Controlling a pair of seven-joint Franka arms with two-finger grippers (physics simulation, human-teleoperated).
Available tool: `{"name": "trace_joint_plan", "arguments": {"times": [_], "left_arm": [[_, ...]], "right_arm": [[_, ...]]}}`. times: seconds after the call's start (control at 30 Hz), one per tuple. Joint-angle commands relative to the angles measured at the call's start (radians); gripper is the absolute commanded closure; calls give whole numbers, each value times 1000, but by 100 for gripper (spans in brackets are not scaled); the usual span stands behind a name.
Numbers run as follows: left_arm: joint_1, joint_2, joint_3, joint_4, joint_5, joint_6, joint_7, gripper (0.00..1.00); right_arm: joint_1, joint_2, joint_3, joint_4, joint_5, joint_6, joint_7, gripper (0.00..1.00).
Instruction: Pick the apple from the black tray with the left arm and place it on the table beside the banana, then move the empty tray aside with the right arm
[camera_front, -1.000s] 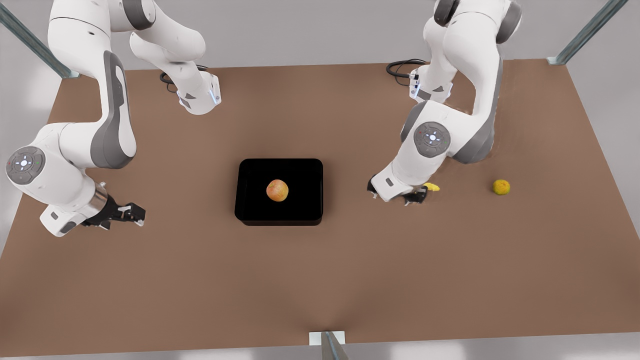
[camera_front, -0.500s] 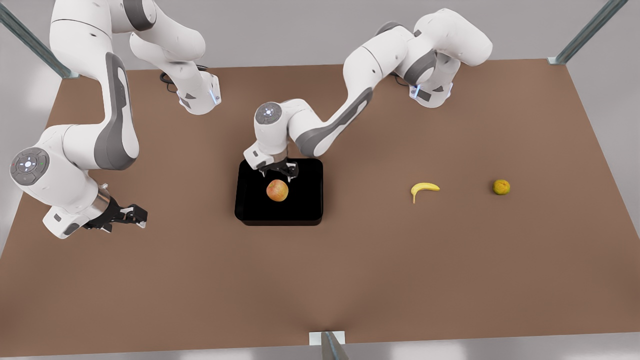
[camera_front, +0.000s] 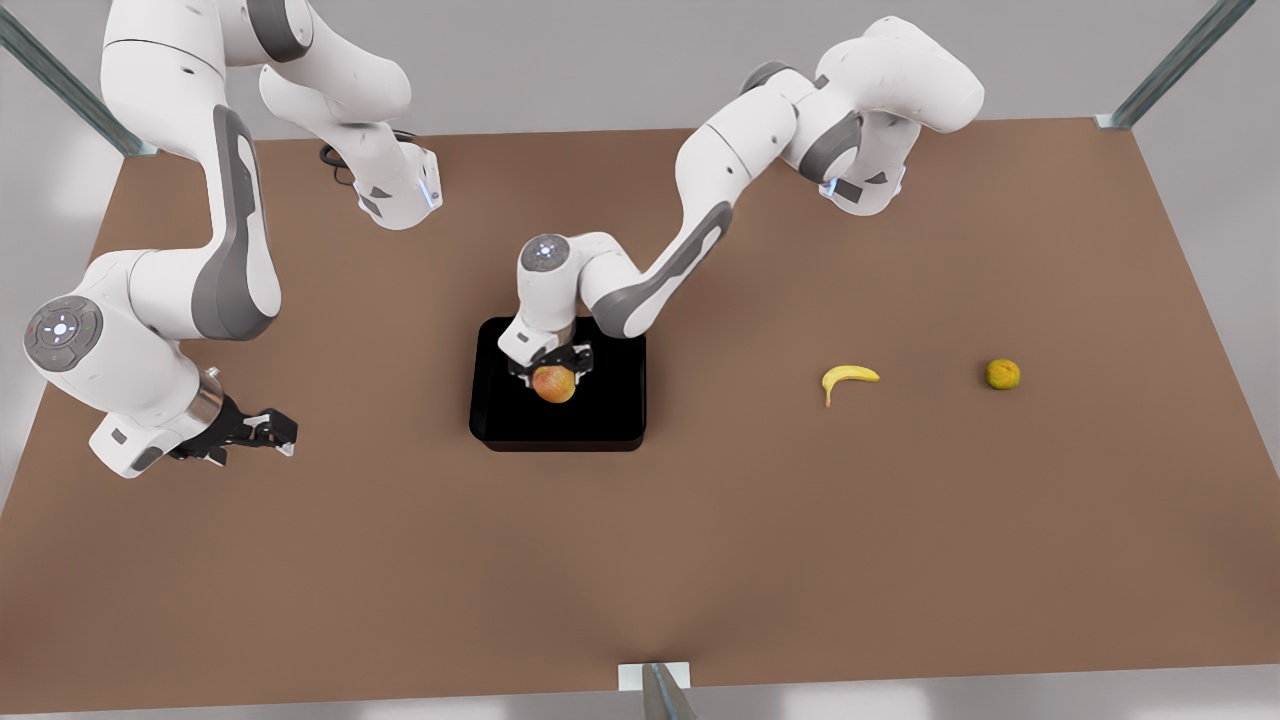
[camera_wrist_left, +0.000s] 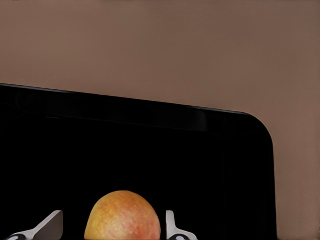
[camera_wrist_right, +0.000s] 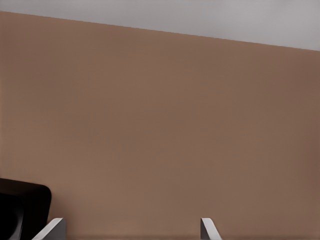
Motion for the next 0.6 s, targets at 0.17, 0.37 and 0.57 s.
{"name": "trace_joint_plan", "arguments": {"times": [0.17, 0.37, 0.57], "left_arm": [[-33, -2, 3, -83, 108, 79, -237, 0], [-30, -8, 3, -112, 111, 79, -125, 0], [-36, -4, 1, -132, 109, 102, -131, 0]], "right_arm": [[0, -1, 2, 2, 1, 0, -7, 0], [0, -1, 0, 2, 1, 0, -7, 0], [2, -1, 2, 0, 1, 0, -6, 0]]}}
